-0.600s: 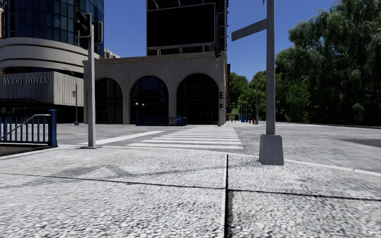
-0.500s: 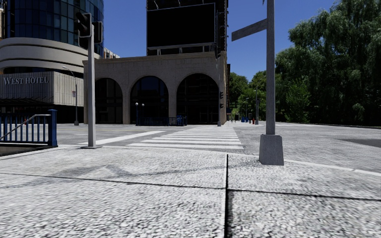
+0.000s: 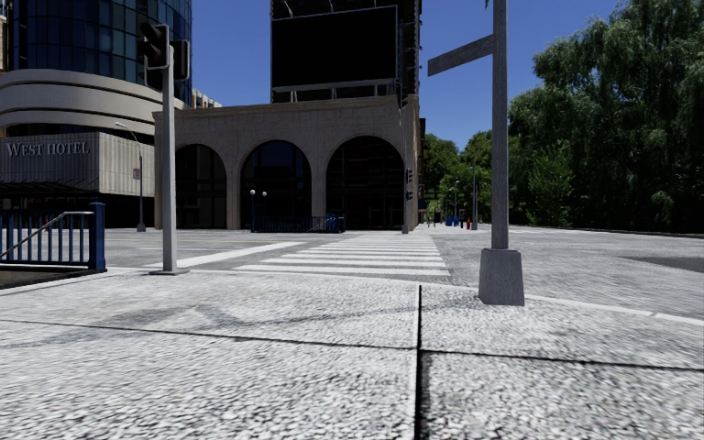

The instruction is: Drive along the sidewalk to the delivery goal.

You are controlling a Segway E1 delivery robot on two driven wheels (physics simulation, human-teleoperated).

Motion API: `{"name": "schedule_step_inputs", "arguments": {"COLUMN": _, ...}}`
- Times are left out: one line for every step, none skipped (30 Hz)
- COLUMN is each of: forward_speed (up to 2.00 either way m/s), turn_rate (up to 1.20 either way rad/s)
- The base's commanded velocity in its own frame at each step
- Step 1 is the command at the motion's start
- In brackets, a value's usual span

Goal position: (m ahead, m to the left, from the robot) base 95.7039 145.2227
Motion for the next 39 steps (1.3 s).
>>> {"name": "schedule_step_inputs", "arguments": {"forward_speed": 0.0, "turn_rate": 0.0}}
{"name": "schedule_step_inputs", "arguments": {"forward_speed": 0.0, "turn_rate": 0.0}}
{"name": "schedule_step_inputs", "arguments": {"forward_speed": 0.0, "turn_rate": 0.0}}
{"name": "schedule_step_inputs", "arguments": {"forward_speed": 0.0, "turn_rate": 0.0}}
{"name": "schedule_step_inputs", "arguments": {"forward_speed": 0.0, "turn_rate": 0.0}}
{"name": "schedule_step_inputs", "arguments": {"forward_speed": 0.0, "turn_rate": 0.0}}
{"name": "schedule_step_inputs", "arguments": {"forward_speed": 0.0, "turn_rate": 0.0}}
{"name": "schedule_step_inputs", "arguments": {"forward_speed": 0.0, "turn_rate": 0.0}}
{"name": "schedule_step_inputs", "arguments": {"forward_speed": 0.0, "turn_rate": 0.0}}
{"name": "schedule_step_inputs", "arguments": {"forward_speed": 0.0, "turn_rate": 0.0}}
{"name": "schedule_step_inputs", "arguments": {"forward_speed": 0.0, "turn_rate": 0.0}}
{"name": "schedule_step_inputs", "arguments": {"forward_speed": 0.0, "turn_rate": 0.0}}
{"name": "schedule_step_inputs", "arguments": {"forward_speed": 0.22, "turn_rate": 0.0}}
{"name": "schedule_step_inputs", "arguments": {"forward_speed": 0.45, "turn_rate": 0.0}}
{"name": "schedule_step_inputs", "arguments": {"forward_speed": 0.45, "turn_rate": 0.0}}
{"name": "schedule_step_inputs", "arguments": {"forward_speed": 0.59, "turn_rate": 0.0}}
{"name": "schedule_step_inputs", "arguments": {"forward_speed": 0.82, "turn_rate": 0.0}}
{"name": "schedule_step_inputs", "arguments": {"forward_speed": 1.14, "turn_rate": 0.0}}
{"name": "schedule_step_inputs", "arguments": {"forward_speed": 1.29, "turn_rate": 0.0}}
{"name": "schedule_step_inputs", "arguments": {"forward_speed": 1.29, "turn_rate": 0.0}}
{"name": "schedule_step_inputs", "arguments": {"forward_speed": 1.43, "turn_rate": 0.0}}
{"name": "schedule_step_inputs", "arguments": {"forward_speed": 1.65, "turn_rate": 0.01}}
{"name": "schedule_step_inputs", "arguments": {"forward_speed": 2.0, "turn_rate": 0.2}}
{"name": "schedule_step_inputs", "arguments": {"forward_speed": 2.0, "turn_rate": 0.2}}
{"name": "schedule_step_inputs", "arguments": {"forward_speed": 2.0, "turn_rate": 0.29}}
{"name": "schedule_step_inputs", "arguments": {"forward_speed": 2.0, "turn_rate": 0.32}}
{"name": "schedule_step_inputs", "arguments": {"forward_speed": 2.0, "turn_rate": 0.32}}
{"name": "schedule_step_inputs", "arguments": {"forward_speed": 2.0, "turn_rate": 0.32}}
{"name": "schedule_step_inputs", "arguments": {"forward_speed": 2.0, "turn_rate": 0.28}}
{"name": "schedule_step_inputs", "arguments": {"forward_speed": 2.0, "turn_rate": 0.28}}
{"name": "schedule_step_inputs", "arguments": {"forward_speed": 2.0, "turn_rate": 0.09}}
{"name": "schedule_step_inputs", "arguments": {"forward_speed": 2.0, "turn_rate": 0.0}}
{"name": "schedule_step_inputs", "arguments": {"forward_speed": 2.0, "turn_rate": 0.0}}
{"name": "schedule_step_inputs", "arguments": {"forward_speed": 2.0, "turn_rate": 0.0}}
{"name": "schedule_step_inputs", "arguments": {"forward_speed": 1.99, "turn_rate": 0.0}}
{"name": "schedule_step_inputs", "arguments": {"forward_speed": 1.99, "turn_rate": 0.0}}
{"name": "schedule_step_inputs", "arguments": {"forward_speed": 1.99, "turn_rate": 0.0}}
{"name": "schedule_step_inputs", "arguments": {"forward_speed": 1.99, "turn_rate": 0.0}}
{"name": "schedule_step_inputs", "arguments": {"forward_speed": 1.99, "turn_rate": 0.0}}
